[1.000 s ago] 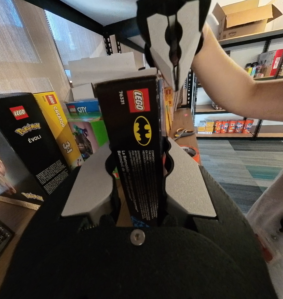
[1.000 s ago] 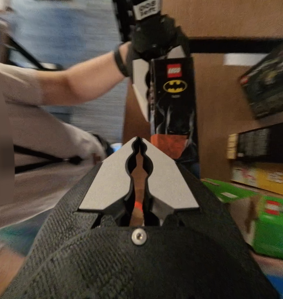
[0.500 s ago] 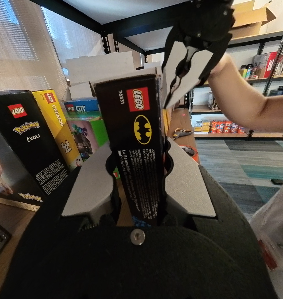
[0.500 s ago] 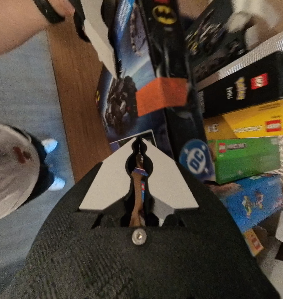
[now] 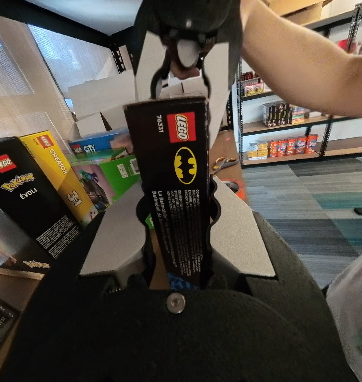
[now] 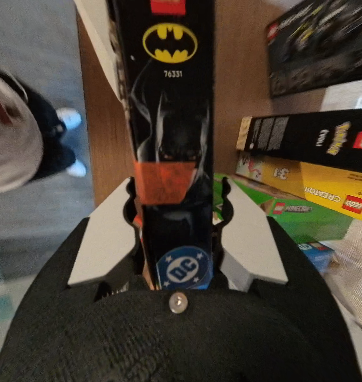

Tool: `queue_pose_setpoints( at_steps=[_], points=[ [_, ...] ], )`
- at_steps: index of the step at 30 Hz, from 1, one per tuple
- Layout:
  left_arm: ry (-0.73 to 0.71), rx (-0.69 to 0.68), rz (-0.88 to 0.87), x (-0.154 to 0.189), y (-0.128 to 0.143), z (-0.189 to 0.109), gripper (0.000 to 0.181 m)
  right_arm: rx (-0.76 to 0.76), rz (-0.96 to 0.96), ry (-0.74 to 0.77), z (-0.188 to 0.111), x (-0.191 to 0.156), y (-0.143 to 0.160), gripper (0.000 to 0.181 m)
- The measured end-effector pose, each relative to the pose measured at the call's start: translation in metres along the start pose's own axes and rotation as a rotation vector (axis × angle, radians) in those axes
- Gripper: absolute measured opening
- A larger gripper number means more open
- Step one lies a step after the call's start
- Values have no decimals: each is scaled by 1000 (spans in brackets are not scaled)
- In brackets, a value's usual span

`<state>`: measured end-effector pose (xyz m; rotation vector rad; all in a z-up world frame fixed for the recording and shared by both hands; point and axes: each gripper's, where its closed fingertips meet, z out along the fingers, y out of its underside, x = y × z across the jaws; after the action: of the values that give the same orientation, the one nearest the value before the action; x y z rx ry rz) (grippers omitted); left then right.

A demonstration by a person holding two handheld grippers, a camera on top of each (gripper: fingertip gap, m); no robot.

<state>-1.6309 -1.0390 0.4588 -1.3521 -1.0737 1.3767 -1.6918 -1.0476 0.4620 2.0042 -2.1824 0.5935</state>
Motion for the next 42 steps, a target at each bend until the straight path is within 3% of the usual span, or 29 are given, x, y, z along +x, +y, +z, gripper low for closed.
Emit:
queue_pose_setpoints(
  at_steps=[3, 5, 8, 10, 11, 12, 18, 26, 31, 33, 37, 42],
  points=[
    [-71, 42, -25, 7, -2, 3, 54, -179, -47, -63, 6, -9, 11, 65],
    [-123, -5, -49, 13, 12, 5, 61, -169, -96, -70, 4, -15, 11, 61],
    [-252, -184, -6, 19, 60, 13, 84, -132, -182, -53, 0, -24, 14, 60],
    [-317, -207, -4, 25, 75, 21, 85, -116, -231, -37, -3, -32, 16, 59],
    [-345, -189, 5, 29, 76, 26, 73, -112, -251, -21, -5, -34, 17, 58],
    [-377, -163, 25, 34, 75, 29, 66, -110, -279, 1, -8, -36, 19, 58],
    [-684, -179, 197, 79, 60, 34, 63, 13, -583, 133, -27, -79, 25, 57],
    [-1088, -501, 518, 195, 30, -13, 63, 409, -969, 361, -49, -182, -2, 57],
    [-1264, -659, 714, 268, 17, -38, 64, 519, -1077, 542, -55, -248, -13, 56],
    [-1274, -664, 734, 301, 27, -41, 64, 527, -1080, 531, -46, -282, -10, 56],
    [-1233, -669, 655, 363, 72, -44, 65, 488, -1043, 419, -8, -346, -2, 55],
    [-1111, -685, 330, 431, 152, -56, 68, 342, -867, 184, 73, -414, 15, 54]
  ],
)
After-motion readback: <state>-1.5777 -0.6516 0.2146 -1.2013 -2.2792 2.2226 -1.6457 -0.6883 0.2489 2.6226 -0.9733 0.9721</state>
